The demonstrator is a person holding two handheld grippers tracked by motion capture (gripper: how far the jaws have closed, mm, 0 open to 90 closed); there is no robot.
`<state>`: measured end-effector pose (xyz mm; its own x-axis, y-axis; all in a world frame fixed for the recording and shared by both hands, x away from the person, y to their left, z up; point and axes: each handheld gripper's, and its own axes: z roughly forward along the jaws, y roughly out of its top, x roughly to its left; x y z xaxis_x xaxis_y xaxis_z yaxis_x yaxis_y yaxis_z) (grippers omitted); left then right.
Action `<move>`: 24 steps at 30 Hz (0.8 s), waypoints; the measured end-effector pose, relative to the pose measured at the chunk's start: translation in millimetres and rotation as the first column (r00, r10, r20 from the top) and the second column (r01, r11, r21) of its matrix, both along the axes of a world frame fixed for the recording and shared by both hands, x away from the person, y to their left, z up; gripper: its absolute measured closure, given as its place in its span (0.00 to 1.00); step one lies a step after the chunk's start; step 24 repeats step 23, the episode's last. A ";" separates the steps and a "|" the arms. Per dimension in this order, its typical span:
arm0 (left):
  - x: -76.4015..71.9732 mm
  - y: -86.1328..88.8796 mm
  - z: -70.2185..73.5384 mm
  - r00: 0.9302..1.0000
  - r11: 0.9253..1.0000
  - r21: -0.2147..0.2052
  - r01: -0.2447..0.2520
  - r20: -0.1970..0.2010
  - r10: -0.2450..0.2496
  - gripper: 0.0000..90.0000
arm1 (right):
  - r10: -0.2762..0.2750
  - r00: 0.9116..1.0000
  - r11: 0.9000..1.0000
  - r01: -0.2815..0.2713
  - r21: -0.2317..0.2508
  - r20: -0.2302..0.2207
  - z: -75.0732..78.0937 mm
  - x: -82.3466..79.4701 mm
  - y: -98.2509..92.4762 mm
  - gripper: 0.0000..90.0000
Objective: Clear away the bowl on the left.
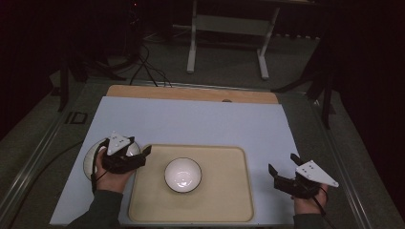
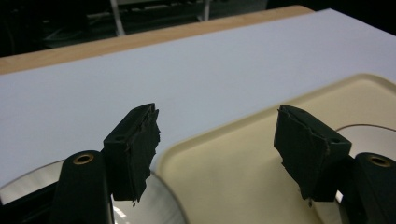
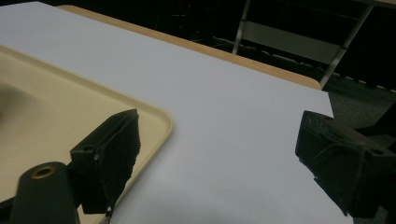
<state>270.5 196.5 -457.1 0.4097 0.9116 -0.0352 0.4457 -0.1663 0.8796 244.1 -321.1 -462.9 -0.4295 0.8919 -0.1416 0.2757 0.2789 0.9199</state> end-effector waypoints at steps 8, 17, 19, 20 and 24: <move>-7.2 29.9 3.5 0.995 0.996 -0.005 -0.090 0.045 0.090 0.35 | -0.004 1.000 1.000 0.004 0.002 0.001 0.4 -0.5 -0.7 0.15; -13.0 55.4 3.6 0.987 0.989 -0.027 -0.147 0.068 0.149 0.35 | -0.006 1.000 1.000 0.006 0.006 0.005 0.8 -1.0 -1.2 0.15; -13.5 57.9 3.4 0.985 0.988 -0.030 -0.154 0.069 0.156 0.35 | -0.007 1.000 1.000 0.007 0.006 0.005 0.8 -1.0 -1.2 0.15; -14.1 62.5 2.9 0.984 0.986 -0.033 -0.163 0.067 0.165 0.35 | -0.006 1.000 1.000 0.006 0.005 0.005 0.7 -1.0 -1.3 0.15; -14.6 66.2 2.4 0.983 0.985 -0.036 -0.172 0.067 0.174 0.35 | -0.010 1.000 1.000 0.010 0.006 0.002 0.0 0.0 -2.0 0.15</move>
